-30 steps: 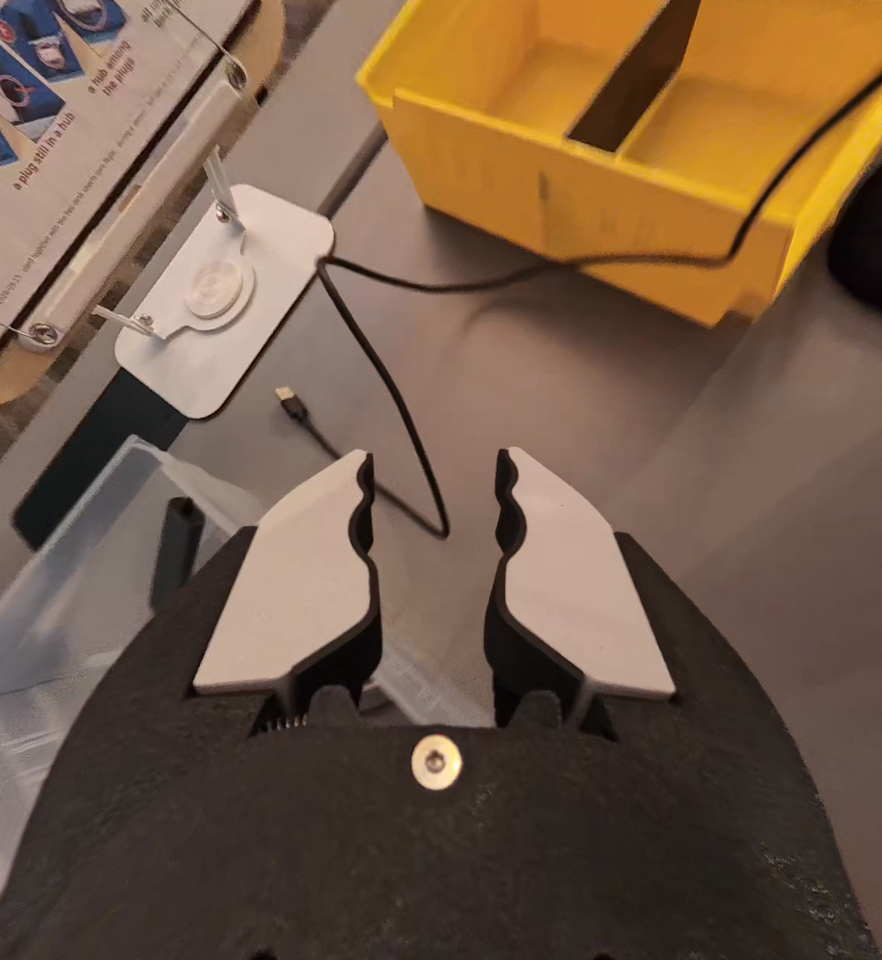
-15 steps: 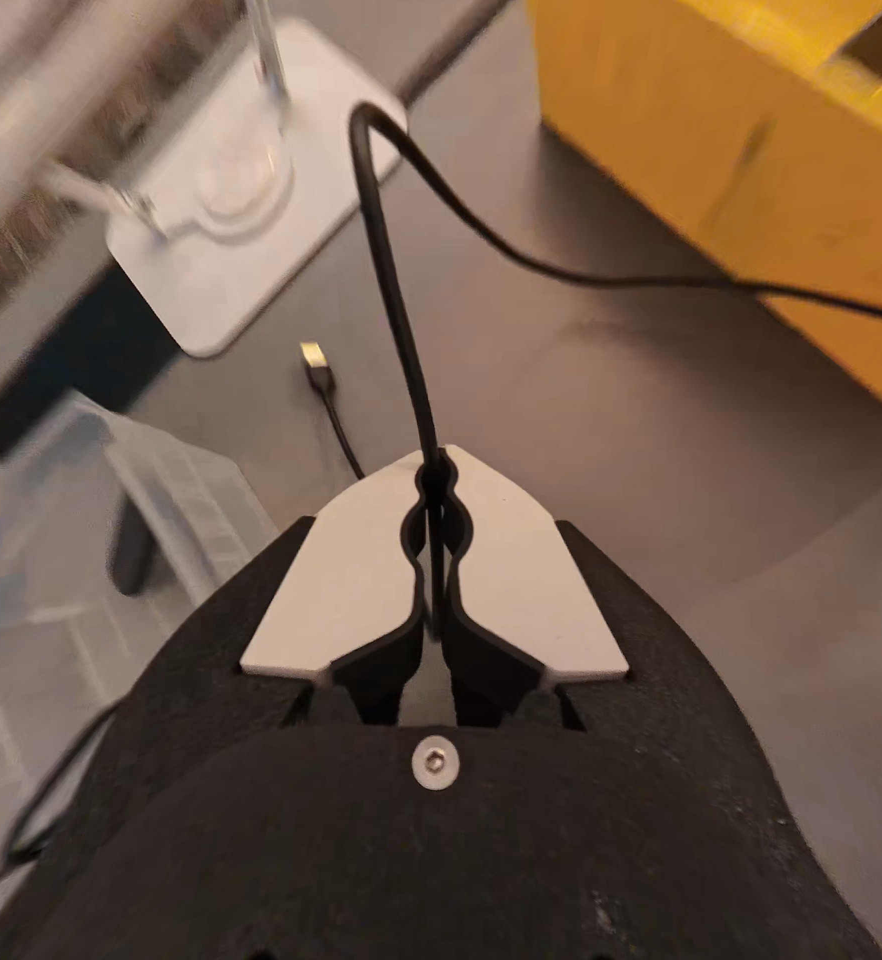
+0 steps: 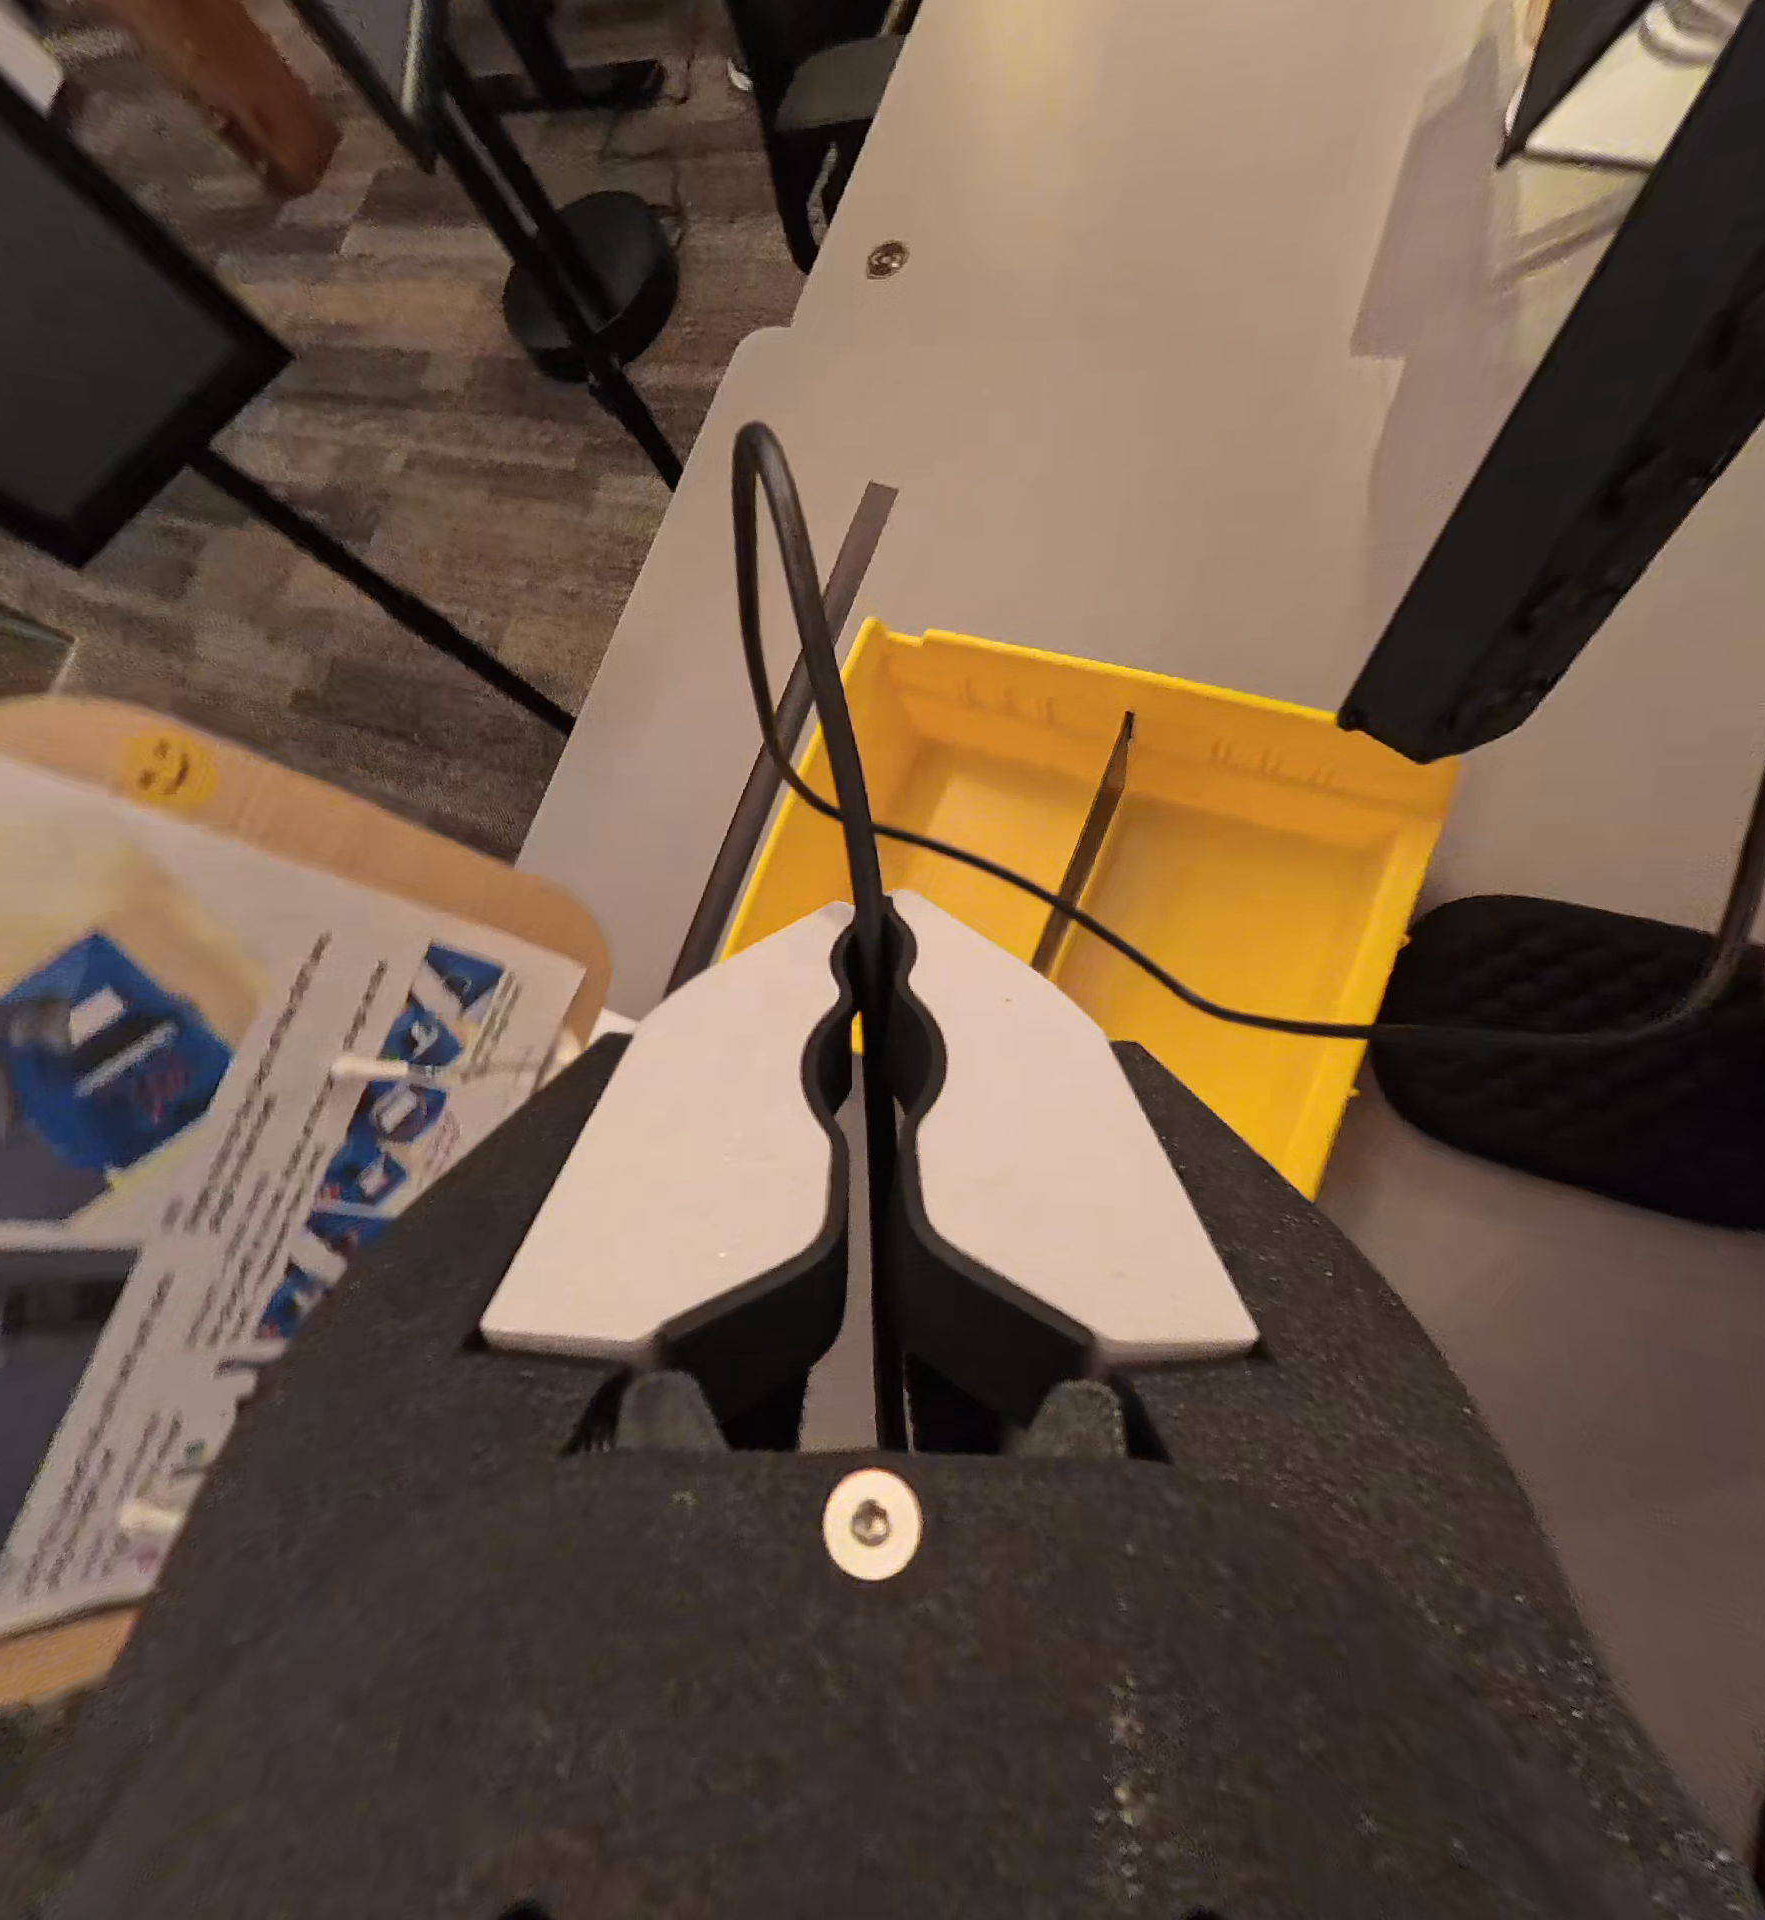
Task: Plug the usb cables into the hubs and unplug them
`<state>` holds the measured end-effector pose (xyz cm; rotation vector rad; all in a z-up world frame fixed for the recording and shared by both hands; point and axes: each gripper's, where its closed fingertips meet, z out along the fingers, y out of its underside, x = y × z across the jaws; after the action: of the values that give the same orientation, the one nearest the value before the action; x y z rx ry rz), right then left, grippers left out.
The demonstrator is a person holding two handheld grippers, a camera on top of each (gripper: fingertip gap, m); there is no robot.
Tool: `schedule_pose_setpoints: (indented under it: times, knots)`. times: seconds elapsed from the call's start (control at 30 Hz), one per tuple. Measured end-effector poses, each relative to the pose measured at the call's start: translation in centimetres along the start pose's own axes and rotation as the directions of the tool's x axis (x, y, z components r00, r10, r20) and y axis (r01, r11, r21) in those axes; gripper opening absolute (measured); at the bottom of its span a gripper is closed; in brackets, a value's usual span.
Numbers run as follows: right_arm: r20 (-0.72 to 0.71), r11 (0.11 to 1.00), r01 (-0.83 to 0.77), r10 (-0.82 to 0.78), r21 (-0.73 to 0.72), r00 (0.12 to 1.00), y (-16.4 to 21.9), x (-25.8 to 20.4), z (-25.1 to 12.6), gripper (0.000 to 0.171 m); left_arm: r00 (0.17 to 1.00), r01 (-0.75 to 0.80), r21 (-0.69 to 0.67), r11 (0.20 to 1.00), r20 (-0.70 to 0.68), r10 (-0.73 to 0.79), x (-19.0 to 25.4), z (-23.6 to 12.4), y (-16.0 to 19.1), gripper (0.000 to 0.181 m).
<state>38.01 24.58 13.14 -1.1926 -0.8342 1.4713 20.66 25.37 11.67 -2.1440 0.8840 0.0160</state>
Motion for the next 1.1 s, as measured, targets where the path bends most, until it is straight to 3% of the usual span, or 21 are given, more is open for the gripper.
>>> schedule_pose_setpoints:
  times: [0.17,0.3,0.47,0.53,0.73,0.9,1.0,1.1]
  knots:
    - [-0.003,1.0,-0.009,0.009,0.014,1.0,0.0,0.8,-1.8,0.027,0.987,-0.133,-0.043,0.99,0.084,0.136,-0.5,6.6,-0.2,0.0]
    - [-0.022,1.0,-0.032,0.032,0.0,0.999,0.6,1.7,-2.2,0.027,0.996,-0.009,-0.006,1.0,-0.087,0.008,1.4,10.7,0.2,0.0]
    - [-0.063,0.998,-0.055,0.054,-0.015,0.997,1.1,3.1,-1.9,0.027,0.995,-0.017,-0.084,0.996,-0.099,0.009,1.5,14.5,4.2,0.0]
    - [-0.08,0.998,-0.066,0.066,-0.003,0.995,1.0,3.5,-1.6,0.027,0.995,0.017,-0.077,0.997,-0.098,-0.025,1.1,15.2,5.4,0.011]
    - [-0.099,0.994,0.025,-0.015,0.102,0.995,-0.8,3.1,0.3,0.027,0.983,0.156,0.117,0.981,-0.112,-0.143,0.5,12.2,6.7,0.038]
    - [-0.181,0.966,0.213,-0.185,0.149,0.966,-2.6,1.8,2.5,0.027,0.981,0.19,0.16,0.969,-0.003,-0.192,0.9,7.5,12.4,0.05]
    - [-0.269,0.934,0.353,-0.324,0.065,0.907,-2.8,3.2,5.2,0.027,0.978,0.197,0.207,0.958,0.031,-0.207,1.4,4.6,15.4,0.048]
    - [-0.256,0.892,0.442,-0.451,-0.092,0.855,-2.0,6.0,9.4,0.027,0.98,0.19,0.216,0.958,0.015,-0.198,1.4,2.5,16.4,0.045]
